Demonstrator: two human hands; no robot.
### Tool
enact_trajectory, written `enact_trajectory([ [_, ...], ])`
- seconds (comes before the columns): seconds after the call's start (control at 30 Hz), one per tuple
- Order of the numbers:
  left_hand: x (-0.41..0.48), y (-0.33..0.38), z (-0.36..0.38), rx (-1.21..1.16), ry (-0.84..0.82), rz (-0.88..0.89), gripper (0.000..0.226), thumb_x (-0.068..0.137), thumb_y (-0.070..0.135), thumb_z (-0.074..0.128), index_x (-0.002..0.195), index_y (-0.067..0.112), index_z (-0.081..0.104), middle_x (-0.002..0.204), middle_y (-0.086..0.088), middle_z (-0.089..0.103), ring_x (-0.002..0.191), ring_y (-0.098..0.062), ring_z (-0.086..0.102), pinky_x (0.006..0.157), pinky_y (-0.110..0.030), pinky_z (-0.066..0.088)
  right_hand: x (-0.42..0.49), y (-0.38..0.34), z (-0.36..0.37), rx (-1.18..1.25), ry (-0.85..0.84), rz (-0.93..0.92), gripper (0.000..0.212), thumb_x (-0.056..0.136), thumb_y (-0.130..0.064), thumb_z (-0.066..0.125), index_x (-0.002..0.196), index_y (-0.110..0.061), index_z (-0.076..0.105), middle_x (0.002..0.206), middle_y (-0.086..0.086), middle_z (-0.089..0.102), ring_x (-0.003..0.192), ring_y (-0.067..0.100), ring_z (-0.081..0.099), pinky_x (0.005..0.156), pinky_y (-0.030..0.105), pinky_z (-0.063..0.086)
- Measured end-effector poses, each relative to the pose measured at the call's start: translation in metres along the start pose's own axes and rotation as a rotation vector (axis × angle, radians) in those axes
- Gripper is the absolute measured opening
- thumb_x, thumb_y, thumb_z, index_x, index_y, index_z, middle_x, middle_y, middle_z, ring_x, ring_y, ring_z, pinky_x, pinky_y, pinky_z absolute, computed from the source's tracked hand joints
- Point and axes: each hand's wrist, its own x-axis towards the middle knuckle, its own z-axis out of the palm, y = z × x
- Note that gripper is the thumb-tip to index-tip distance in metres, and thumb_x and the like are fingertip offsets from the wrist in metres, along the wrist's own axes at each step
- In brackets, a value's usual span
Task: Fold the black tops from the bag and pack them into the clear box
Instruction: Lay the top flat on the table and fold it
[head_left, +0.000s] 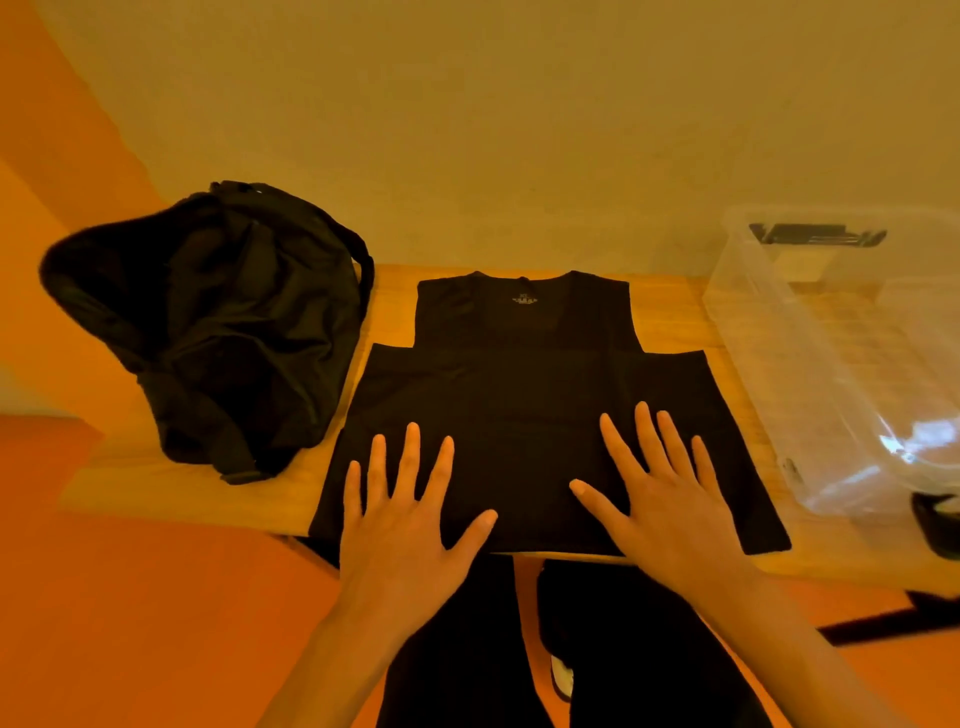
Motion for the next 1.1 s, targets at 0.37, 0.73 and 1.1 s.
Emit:
enact_trajectory([
  [0.37, 0.120, -0.020, -0.021, -0.014, 0.077, 0.023, 0.087, 0.091, 0.079, 0.008, 0.163, 0.031, -0.001, 0.170, -0.008, -0.009, 0.156, -0.026, -0.012, 0.127, -0.044, -0.004, 0.104, 0.035, -0.008, 0.040, 0.055, 0.135, 0.089, 0.084, -0.082, -0.004, 0.160, -0.035, -0.005, 0.169, 0.007, -0.008, 0.154, 0.024, -0.012, 0.125, 0.049, -0.003],
  [0.73, 0.122, -0.029, -0.009, 0.015, 0.130, -0.036, 0.090, 0.086, 0.082, 0.003, 0.162, 0.035, -0.002, 0.170, -0.009, -0.005, 0.156, -0.026, -0.011, 0.127, -0.043, 0.000, 0.106, 0.040, 0.001, 0.031, 0.114, 0.126, 0.079, 0.091, -0.078, 0.001, 0.159, -0.038, -0.007, 0.169, 0.005, -0.007, 0.154, 0.021, -0.012, 0.125, 0.047, -0.004],
  [1.1, 0.124, -0.035, -0.015, -0.030, 0.262, -0.002, 0.098, 0.083, 0.083, -0.002, 0.162, 0.028, 0.017, 0.170, -0.012, 0.004, 0.157, -0.026, -0.005, 0.126, -0.040, -0.003, 0.104, 0.038, -0.002, 0.008, 0.114, 0.131, 0.082, 0.089, -0.078, -0.002, 0.159, -0.036, -0.008, 0.169, 0.006, -0.007, 0.155, 0.023, -0.012, 0.125, 0.048, -0.001],
])
